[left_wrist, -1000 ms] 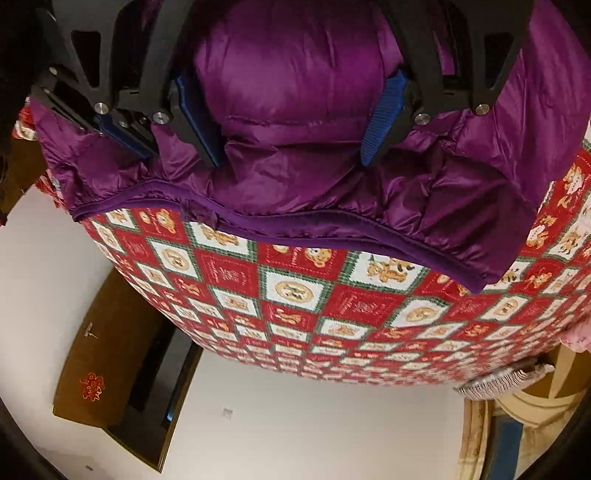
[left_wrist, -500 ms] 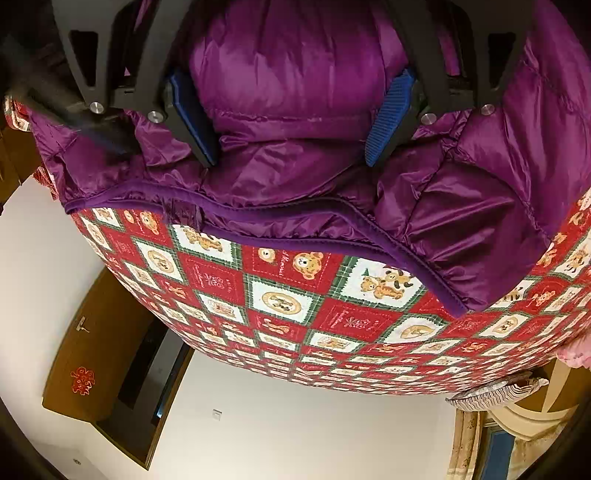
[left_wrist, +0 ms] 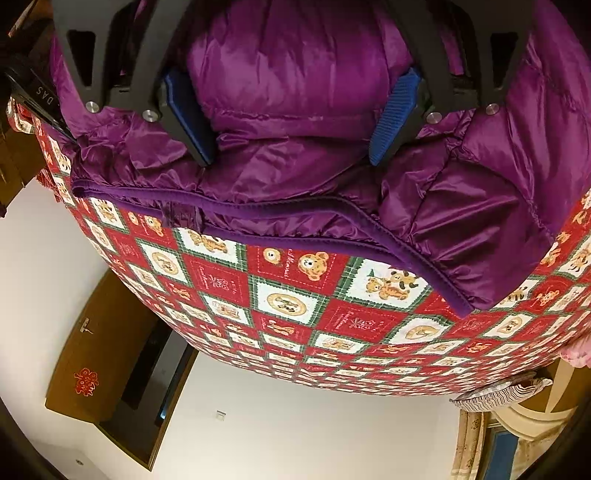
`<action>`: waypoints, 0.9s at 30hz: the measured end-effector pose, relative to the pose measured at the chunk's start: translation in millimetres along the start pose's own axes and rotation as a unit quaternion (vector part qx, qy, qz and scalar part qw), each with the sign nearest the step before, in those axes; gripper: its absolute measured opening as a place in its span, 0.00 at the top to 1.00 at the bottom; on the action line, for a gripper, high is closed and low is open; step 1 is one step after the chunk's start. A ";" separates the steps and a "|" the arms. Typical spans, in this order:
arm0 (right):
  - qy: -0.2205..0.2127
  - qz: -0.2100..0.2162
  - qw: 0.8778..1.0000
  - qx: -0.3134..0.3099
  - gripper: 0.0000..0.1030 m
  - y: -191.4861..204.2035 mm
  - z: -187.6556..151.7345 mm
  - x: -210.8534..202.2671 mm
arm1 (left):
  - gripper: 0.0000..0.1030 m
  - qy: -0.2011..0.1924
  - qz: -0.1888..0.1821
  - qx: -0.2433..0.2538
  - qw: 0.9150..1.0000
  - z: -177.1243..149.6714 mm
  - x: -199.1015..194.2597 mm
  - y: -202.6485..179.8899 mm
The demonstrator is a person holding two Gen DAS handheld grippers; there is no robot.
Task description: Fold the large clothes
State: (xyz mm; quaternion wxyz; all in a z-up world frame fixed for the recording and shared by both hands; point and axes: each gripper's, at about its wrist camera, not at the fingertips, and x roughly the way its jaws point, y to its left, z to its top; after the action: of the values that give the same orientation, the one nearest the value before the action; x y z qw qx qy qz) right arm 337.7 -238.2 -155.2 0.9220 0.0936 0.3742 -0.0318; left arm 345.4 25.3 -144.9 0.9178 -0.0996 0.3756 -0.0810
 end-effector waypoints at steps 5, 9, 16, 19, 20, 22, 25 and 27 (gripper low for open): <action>0.006 0.019 1.000 0.015 0.82 -2.5 0.9 0.3 | 0.17 0.025 -0.018 0.006 1.000 2.6 -5.1 3.7; 0.049 -0.001 0.999 -0.010 0.83 0.9 10.5 -0.1 | 0.17 0.022 -0.030 0.013 0.999 2.2 -54.6 21.6; -0.058 0.041 0.996 -0.048 0.76 66.5 -11.9 -109.2 | 0.17 -0.052 0.031 -0.004 0.998 -27.2 -150.9 83.9; -0.060 0.090 0.992 -0.070 0.76 112.3 -36.8 -122.4 | 0.17 -0.060 0.030 -0.038 0.997 -50.0 -161.9 96.9; -0.061 0.097 0.991 -0.073 0.76 123.3 -43.3 -122.8 | 0.17 -0.057 0.037 -0.049 0.996 -59.3 -160.6 100.2; -0.062 0.100 0.990 -0.082 0.76 145.5 -57.6 -117.6 | 0.17 -0.046 0.046 -0.062 0.996 -70.5 -153.9 103.5; -0.033 0.082 0.992 -0.093 0.76 161.6 -72.2 -93.1 | 0.17 -0.025 0.047 -0.079 0.995 -79.8 -140.7 109.4; -0.006 0.065 0.993 -0.094 0.76 162.6 -79.7 -71.7 | 0.17 -0.014 0.041 -0.089 0.995 -81.2 -134.4 113.5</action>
State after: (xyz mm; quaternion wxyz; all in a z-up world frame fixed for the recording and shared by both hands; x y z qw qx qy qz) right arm 252.6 -64.0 -137.1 0.9292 0.0307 0.3628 0.0631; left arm 201.8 155.3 -138.7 0.9131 -0.1672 0.3718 -0.0084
